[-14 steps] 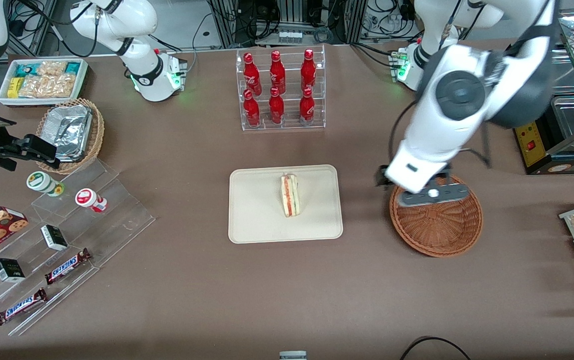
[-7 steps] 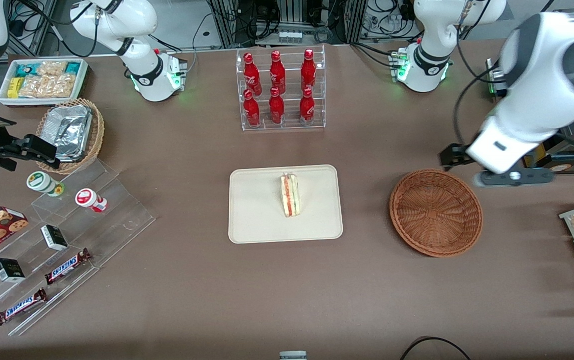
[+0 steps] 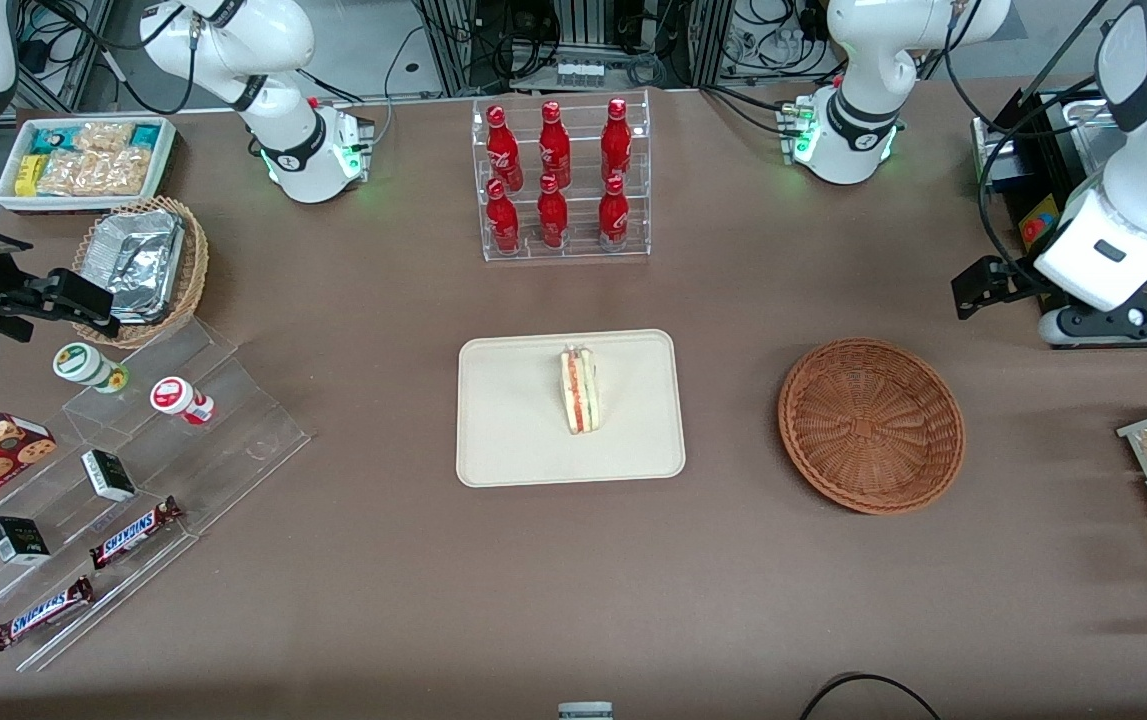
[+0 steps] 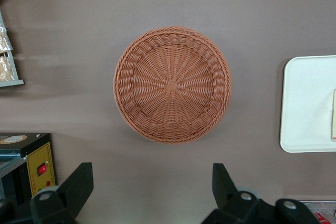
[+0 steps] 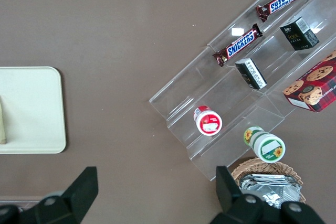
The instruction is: Place sandwich from basket to tray
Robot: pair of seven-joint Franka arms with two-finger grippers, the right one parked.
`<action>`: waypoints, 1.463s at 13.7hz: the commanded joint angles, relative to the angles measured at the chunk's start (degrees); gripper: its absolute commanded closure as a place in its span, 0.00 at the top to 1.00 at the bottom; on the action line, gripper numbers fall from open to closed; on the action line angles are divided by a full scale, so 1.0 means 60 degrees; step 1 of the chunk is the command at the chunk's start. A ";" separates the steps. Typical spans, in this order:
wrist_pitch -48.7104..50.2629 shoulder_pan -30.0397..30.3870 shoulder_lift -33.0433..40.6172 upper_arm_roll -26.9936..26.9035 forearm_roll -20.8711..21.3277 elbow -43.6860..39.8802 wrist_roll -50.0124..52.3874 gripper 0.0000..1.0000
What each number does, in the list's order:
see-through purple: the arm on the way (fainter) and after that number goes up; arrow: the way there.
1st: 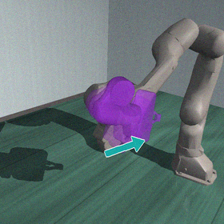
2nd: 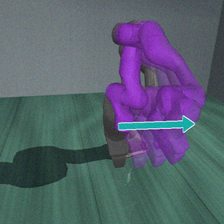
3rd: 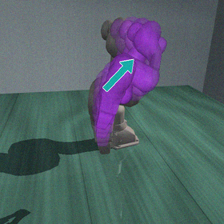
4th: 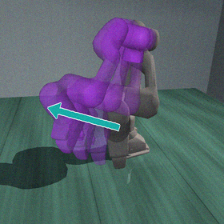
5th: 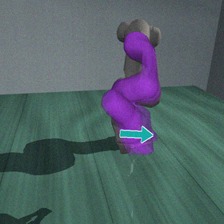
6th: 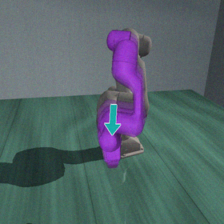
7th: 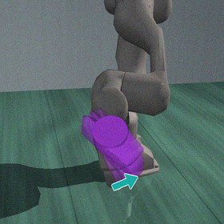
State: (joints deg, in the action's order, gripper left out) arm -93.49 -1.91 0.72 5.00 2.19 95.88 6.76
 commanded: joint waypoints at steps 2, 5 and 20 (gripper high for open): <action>0.0245 0.0054 -0.0119 0.0046 -0.0117 -0.0511 -0.0232 1.00; 0.0304 0.0054 -0.0032 0.0031 0.0044 -0.0556 -0.0453 1.00; 0.0567 0.0025 0.0393 -0.0496 -0.0204 -0.0512 -0.0467 1.00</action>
State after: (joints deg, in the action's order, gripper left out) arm -91.86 -1.90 2.37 1.99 2.04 93.29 4.93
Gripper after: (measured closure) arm 0.000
